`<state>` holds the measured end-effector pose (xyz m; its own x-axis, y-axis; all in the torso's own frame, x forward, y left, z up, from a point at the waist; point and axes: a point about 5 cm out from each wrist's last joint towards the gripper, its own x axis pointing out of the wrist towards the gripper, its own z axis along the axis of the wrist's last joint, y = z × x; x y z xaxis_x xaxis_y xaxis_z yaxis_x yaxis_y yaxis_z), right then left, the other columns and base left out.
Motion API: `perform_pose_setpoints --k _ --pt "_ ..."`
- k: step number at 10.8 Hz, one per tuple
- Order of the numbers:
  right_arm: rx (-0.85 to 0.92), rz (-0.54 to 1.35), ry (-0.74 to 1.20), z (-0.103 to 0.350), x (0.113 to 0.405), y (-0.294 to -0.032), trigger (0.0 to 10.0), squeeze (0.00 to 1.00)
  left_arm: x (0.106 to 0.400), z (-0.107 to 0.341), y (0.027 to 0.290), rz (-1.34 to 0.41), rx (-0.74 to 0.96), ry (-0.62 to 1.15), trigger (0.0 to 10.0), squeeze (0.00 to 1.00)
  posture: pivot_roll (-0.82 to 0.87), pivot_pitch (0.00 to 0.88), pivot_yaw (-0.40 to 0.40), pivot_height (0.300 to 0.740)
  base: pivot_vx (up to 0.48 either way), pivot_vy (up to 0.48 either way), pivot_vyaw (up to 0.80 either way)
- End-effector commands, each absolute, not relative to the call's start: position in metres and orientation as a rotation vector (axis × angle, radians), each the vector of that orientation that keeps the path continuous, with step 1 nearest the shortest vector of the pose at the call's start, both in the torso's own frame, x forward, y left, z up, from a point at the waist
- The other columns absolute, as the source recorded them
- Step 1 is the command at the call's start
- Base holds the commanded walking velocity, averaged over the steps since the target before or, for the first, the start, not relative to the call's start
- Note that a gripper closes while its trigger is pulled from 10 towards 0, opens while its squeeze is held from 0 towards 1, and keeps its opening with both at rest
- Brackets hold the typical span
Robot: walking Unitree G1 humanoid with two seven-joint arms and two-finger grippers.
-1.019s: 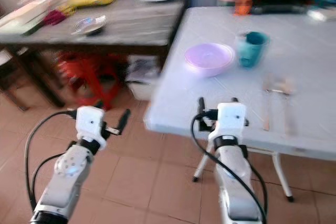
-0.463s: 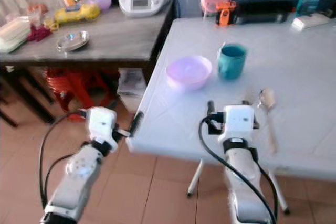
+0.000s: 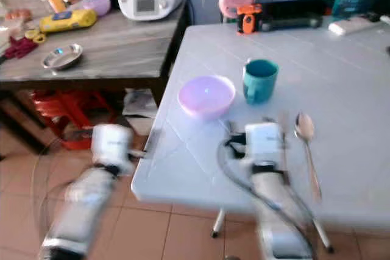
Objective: Setting the table
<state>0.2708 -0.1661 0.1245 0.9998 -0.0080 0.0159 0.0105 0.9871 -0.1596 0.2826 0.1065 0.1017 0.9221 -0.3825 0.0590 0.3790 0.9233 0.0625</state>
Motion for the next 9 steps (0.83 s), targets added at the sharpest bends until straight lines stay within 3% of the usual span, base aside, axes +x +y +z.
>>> perform_pose_setpoints --k 1,5,9 --pt "-0.143 0.046 -0.022 0.126 0.271 -0.152 10.0 0.0 0.282 0.103 0.124 -0.348 0.05 -0.069 10.0 0.0 -0.12 0.076 0.123 0.74 0.0 0.0 0.0" --pt "-0.236 0.277 0.045 0.126 0.267 -0.13 10.0 0.0 0.272 0.095 0.139 -0.388 0.076 -0.035 10.0 0.0 -0.12 0.086 0.12 0.74 0.0 0.0 0.0" --pt "-0.343 0.45 0.037 0.144 0.268 -0.11 10.0 0.0 0.268 0.093 0.135 -0.412 0.06 -0.011 10.0 0.0 -0.12 0.086 0.114 0.74 0.0 0.0 0.0"
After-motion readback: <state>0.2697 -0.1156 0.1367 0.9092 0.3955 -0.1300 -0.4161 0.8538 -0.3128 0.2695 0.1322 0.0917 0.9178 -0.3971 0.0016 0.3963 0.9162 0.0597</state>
